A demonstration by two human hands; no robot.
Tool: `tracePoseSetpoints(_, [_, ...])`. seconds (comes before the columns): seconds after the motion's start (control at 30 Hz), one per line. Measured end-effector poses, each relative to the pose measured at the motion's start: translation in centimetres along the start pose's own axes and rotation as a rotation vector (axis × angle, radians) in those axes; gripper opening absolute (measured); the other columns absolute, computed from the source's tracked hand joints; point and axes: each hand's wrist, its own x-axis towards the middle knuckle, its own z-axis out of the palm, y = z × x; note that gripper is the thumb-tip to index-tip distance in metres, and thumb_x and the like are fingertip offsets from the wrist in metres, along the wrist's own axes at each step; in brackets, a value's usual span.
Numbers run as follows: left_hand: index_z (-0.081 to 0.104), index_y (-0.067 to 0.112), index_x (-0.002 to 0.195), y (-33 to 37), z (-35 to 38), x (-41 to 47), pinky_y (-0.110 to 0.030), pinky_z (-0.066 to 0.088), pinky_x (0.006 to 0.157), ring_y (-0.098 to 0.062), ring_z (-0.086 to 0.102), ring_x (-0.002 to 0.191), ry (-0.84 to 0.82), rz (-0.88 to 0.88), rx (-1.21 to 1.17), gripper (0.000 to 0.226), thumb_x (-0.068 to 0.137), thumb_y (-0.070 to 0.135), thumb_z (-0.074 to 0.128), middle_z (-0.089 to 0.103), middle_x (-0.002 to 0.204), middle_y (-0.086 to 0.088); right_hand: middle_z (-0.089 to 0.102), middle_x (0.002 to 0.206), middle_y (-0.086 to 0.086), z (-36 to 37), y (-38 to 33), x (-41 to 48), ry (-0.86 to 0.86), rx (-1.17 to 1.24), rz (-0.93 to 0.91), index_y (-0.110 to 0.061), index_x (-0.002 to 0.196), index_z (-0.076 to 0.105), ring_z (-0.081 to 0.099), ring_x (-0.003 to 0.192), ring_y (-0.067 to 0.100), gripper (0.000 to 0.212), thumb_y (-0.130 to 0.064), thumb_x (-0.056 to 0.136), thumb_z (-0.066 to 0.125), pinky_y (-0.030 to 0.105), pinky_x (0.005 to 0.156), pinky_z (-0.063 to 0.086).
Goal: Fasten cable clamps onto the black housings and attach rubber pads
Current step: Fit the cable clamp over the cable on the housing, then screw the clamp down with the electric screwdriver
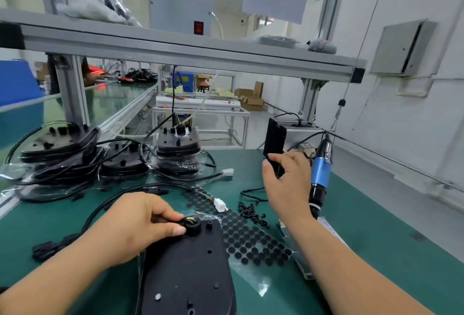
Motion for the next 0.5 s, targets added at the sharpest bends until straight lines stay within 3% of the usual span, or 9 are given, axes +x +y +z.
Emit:
tracePoseSetpoints(0.07, [0.074,0.044,0.065,0.1,-0.1,0.0,-0.01,0.039,0.05,0.003,0.054,0.051,0.001,0.007,0.032,0.021,0.063,0.028,0.087,0.068,0.064,0.016,0.042,0.096,-0.016,-0.1,0.3,0.2,0.008,0.021,0.013,-0.018,0.103,0.068,0.036,0.096,-0.001,0.017,-0.027,0.09,0.062,0.0,0.085,0.021])
tracePoseSetpoints(0.2, [0.069,0.055,0.066,0.1,-0.3,0.0,-0.012,0.04,0.052,0.002,0.056,0.053,-0.007,0.014,0.118,0.026,0.058,0.037,0.086,0.068,0.065,0.016,0.042,0.095,-0.018,-0.8,1.0,0.9,0.035,0.054,0.053,-0.018,0.103,0.068,0.039,0.095,0.003,0.016,-0.026,0.09,0.062,0.001,0.083,0.026])
tracePoseSetpoints(0.33, [0.07,0.054,0.066,0.1,-0.4,0.1,-0.008,0.039,0.051,0.002,0.057,0.052,-0.017,-0.011,0.107,0.02,0.049,0.049,0.08,0.068,0.064,0.015,0.05,0.102,-0.005,-2.6,2.5,3.0,0.205,0.037,0.173,-0.018,0.104,0.07,0.043,0.101,0.011,0.02,-0.027,0.089,0.061,0.021,0.088,0.032])
tracePoseSetpoints(0.43, [0.071,0.054,0.07,-0.3,-0.4,0.0,-0.012,0.043,0.055,0.001,0.06,0.055,-0.023,-0.025,0.091,0.025,0.046,0.056,0.075,0.069,0.066,0.015,0.053,0.118,0.007,-4.3,4.7,4.6,0.376,0.007,0.43,-0.019,0.112,0.066,0.044,0.113,0.023,0.029,-0.035,0.088,0.062,0.035,0.094,0.033])
tracePoseSetpoints(0.5, [0.071,0.054,0.072,-0.5,-0.4,0.1,-0.021,0.048,0.06,-0.002,0.061,0.058,-0.028,-0.026,0.104,0.026,0.047,0.058,0.074,0.069,0.067,0.015,0.05,0.127,0.011,-5.0,6.4,5.1,0.368,0.1,0.647,-0.016,0.121,0.06,0.046,0.116,0.029,0.042,-0.042,0.088,0.062,0.04,0.098,0.036])
